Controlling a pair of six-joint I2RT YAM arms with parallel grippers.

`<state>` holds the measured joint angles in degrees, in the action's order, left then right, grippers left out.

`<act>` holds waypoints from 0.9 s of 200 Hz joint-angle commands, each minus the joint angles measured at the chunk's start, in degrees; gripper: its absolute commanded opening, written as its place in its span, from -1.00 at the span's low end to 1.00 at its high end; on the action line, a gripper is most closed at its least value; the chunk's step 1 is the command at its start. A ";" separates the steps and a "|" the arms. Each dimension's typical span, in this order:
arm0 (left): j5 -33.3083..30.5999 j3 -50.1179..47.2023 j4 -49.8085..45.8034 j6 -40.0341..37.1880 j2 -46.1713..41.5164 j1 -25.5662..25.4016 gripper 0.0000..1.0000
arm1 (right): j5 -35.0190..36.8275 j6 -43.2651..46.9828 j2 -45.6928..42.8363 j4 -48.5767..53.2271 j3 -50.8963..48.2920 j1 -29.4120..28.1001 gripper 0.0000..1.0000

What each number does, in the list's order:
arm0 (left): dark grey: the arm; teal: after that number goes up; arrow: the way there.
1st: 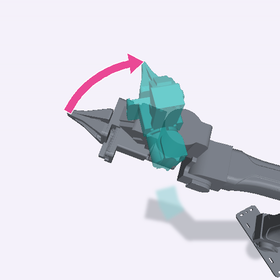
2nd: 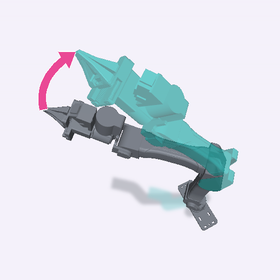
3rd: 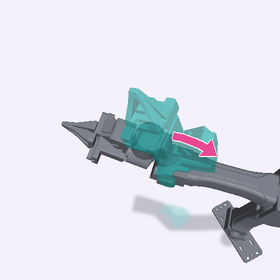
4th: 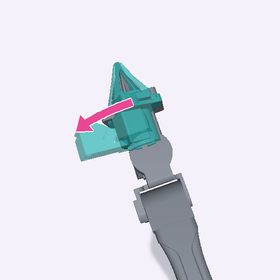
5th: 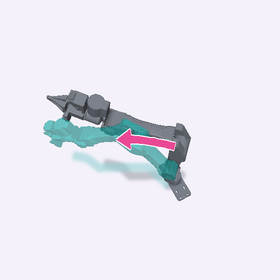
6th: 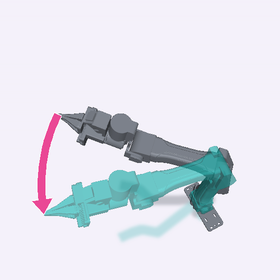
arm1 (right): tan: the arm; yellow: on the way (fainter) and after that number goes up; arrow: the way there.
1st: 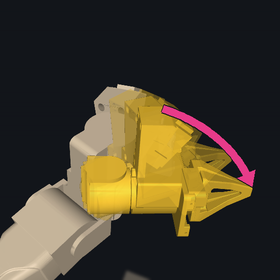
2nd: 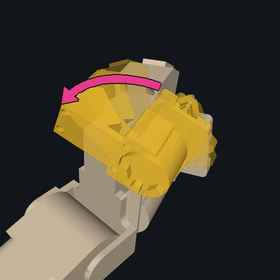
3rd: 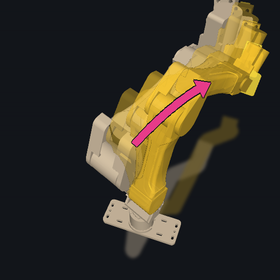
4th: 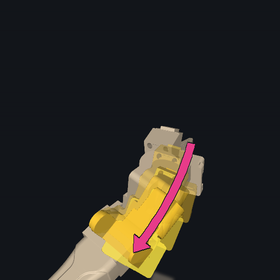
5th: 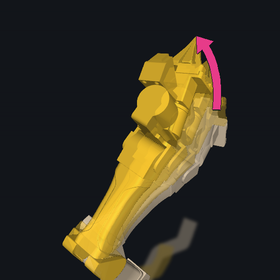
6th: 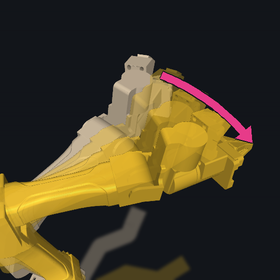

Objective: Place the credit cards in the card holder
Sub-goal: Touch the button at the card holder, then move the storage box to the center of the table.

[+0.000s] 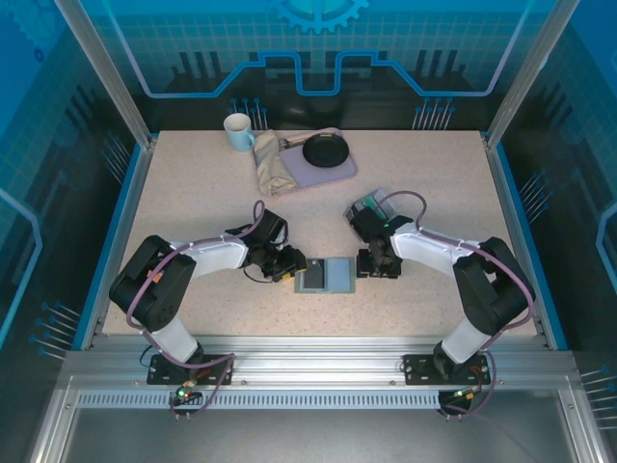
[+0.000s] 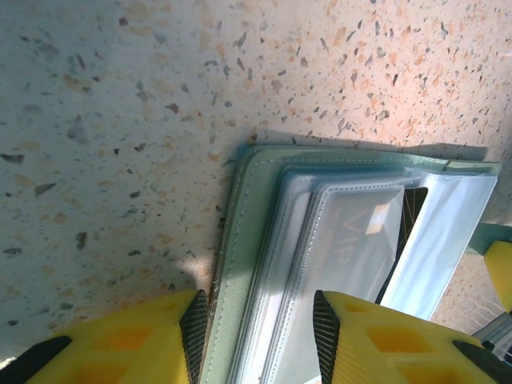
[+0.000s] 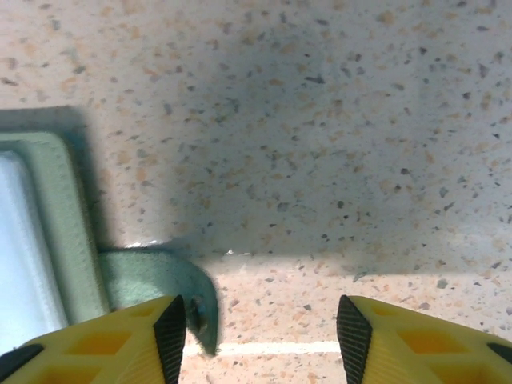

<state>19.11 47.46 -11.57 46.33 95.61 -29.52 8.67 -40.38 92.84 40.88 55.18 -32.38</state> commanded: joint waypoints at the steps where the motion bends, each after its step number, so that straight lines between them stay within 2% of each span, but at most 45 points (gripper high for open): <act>1: -1.07 -0.08 -1.68 -1.44 -2.10 -0.32 -0.13 | -2.92 2.78 -5.53 -1.12 1.76 1.99 0.22; 33: -2.97 1.17 -3.42 -1.68 -4.16 -0.24 -0.08 | -5.48 10.02 -8.75 -1.88 6.33 8.42 0.28; 52: -3.14 2.75 -4.47 -1.92 -4.46 -0.35 -0.05 | -4.42 15.23 -5.95 0.16 11.70 11.27 0.16; 60: -3.20 3.41 -4.66 -1.97 -4.47 -0.29 -0.05 | -2.98 16.53 -4.23 1.25 14.14 12.36 0.15; 73: -3.23 4.02 -4.63 -1.92 -4.51 -0.28 -0.05 | -4.47 18.47 -1.31 1.48 17.44 14.87 0.16; 81: -3.18 4.50 -4.82 -1.94 -4.49 -0.27 -0.04 | -5.11 19.21 0.31 0.99 19.08 16.39 0.23; 97: -3.02 5.01 -4.94 -1.93 -4.38 -0.29 -0.04 | -8.26 20.19 4.06 0.76 23.44 19.20 0.49; 123: -3.09 4.96 -4.85 -1.68 -4.76 -0.25 -0.04 | -9.51 21.35 12.05 1.77 30.55 21.70 0.72; 153: -3.07 4.46 -4.87 -1.48 -5.22 -0.28 -0.03 | -15.92 22.69 20.65 3.37 37.91 23.51 0.76; 180: -3.33 3.97 -4.67 -1.24 -5.53 -0.31 -0.03 | -24.47 23.42 25.97 5.25 42.31 23.55 0.75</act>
<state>16.71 51.29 -14.76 45.95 91.96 -29.52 -6.17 -18.90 115.79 42.81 94.11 -9.28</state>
